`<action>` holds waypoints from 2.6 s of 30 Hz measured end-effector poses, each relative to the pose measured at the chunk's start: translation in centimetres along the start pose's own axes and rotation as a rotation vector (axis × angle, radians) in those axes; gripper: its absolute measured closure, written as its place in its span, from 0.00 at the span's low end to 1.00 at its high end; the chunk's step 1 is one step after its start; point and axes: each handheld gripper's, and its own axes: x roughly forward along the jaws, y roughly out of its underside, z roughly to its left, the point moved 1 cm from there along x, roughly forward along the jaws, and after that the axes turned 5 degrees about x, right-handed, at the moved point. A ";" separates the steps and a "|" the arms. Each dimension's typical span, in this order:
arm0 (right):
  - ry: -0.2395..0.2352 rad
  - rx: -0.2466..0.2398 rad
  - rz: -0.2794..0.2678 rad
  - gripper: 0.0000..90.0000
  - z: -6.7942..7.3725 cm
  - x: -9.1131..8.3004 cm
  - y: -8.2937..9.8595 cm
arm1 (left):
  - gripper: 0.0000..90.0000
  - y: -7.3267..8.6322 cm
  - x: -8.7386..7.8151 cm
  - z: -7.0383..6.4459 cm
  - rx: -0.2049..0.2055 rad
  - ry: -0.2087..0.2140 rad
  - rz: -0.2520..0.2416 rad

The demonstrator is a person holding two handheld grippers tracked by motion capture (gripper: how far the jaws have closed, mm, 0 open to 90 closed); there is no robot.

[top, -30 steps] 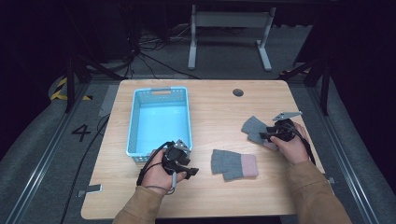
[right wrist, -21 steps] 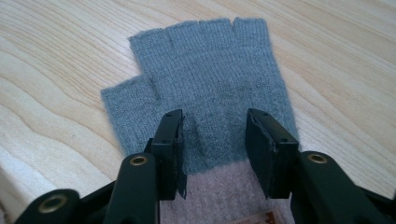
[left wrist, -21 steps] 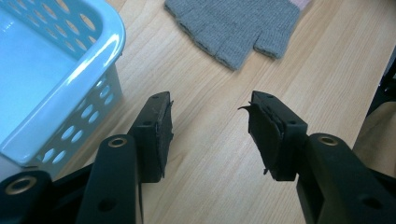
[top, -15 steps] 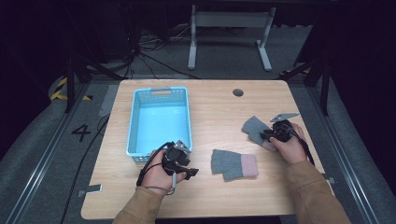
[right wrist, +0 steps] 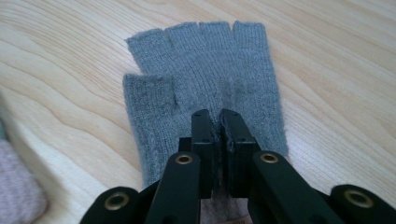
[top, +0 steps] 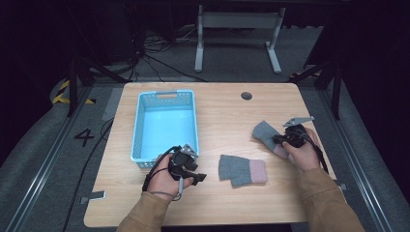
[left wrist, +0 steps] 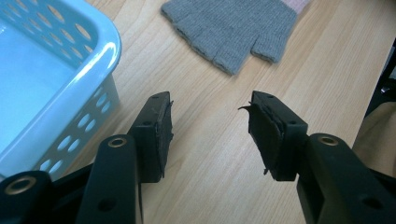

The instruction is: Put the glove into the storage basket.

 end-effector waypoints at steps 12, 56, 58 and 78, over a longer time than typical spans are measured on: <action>-0.033 -0.041 -0.056 0.95 1.8 -3.0 -0.7 | 0.56 -0.9 0.4 -0.2 0.020 0.027 -0.003; -0.341 -0.312 -0.001 0.94 9.7 -5.5 -1.5 | 0.54 -2.2 1.1 -0.5 0.062 0.047 0.008; -0.348 -0.327 0.006 0.94 10.0 -5.3 -1.5 | 0.54 -2.2 1.3 -0.5 0.060 0.048 0.010; -0.383 -0.392 0.077 0.94 11.9 -3.0 -0.7 | 0.54 -2.2 1.5 -0.6 0.063 0.051 0.012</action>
